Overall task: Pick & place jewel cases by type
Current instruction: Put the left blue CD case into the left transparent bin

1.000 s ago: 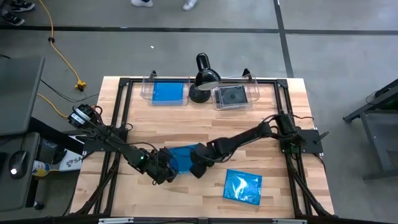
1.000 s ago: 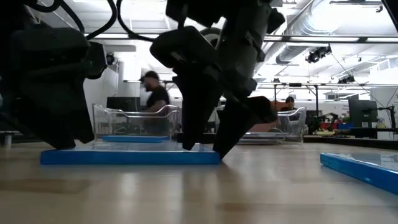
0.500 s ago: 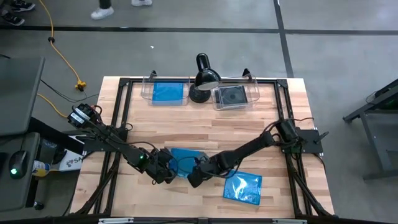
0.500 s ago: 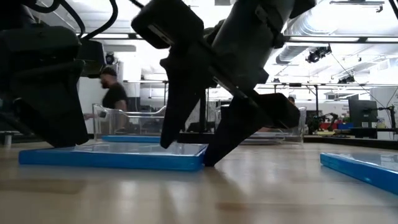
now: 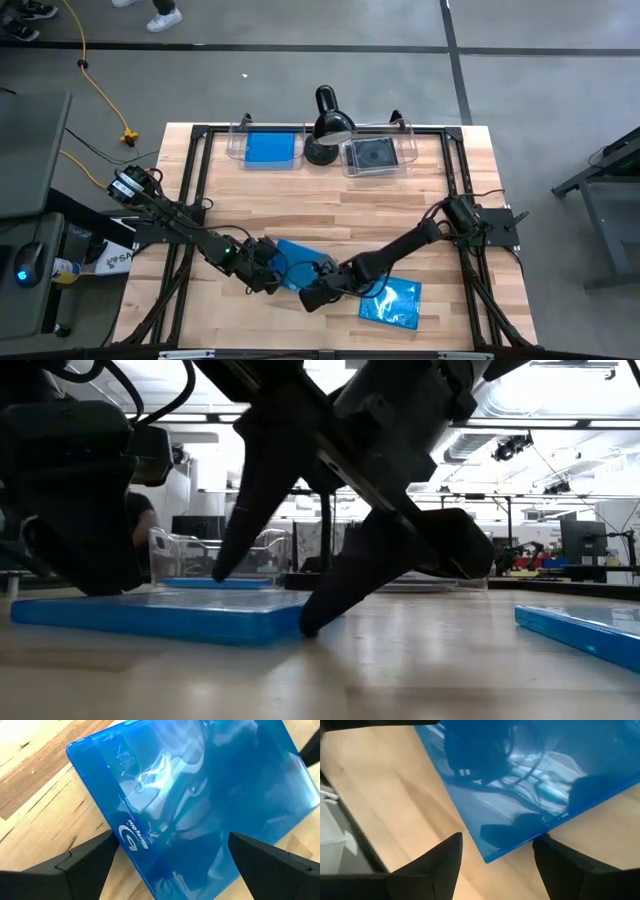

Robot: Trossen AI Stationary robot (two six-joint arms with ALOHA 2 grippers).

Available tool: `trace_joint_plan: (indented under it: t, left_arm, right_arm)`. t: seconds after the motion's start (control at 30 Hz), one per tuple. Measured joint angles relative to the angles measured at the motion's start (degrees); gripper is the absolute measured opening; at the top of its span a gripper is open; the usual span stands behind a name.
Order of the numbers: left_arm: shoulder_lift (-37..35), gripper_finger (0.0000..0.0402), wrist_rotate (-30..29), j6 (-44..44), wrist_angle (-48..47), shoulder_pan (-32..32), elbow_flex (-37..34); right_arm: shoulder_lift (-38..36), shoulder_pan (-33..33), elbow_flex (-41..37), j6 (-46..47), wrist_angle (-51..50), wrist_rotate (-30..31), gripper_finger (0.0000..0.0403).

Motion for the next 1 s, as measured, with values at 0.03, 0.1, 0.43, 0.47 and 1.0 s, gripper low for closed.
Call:
trace_joint_plan:
  t: [0.03,0.1,0.43,0.47,1.0]
  left_arm:
    - [-0.02,0.0379,0.00,0.09,0.00,0.00,0.01]
    - [-0.02,0.0379,0.00,0.28,-0.01,0.00,0.01]
    - [-0.07,0.0379,0.55,0.65,-0.97,-0.02,0.18]
    - [-0.07,0.0379,0.60,0.70,-1.03,0.00,0.18]
    - [-0.09,0.0379,-0.33,-0.61,0.05,-0.02,0.14]
  right_arm:
    - [0.00,0.03,0.00,-0.01,0.48,0.42,0.0227]
    - [0.01,0.04,0.00,0.00,1.27,0.67,0.0227]
    - [-0.41,0.64,0.11,-0.46,3.08,2.46,0.0227]
    - [-0.65,0.66,0.13,-0.46,3.08,2.65,0.0227]
    - [-3.51,0.77,0.20,-1.54,0.04,6.49,0.0227]
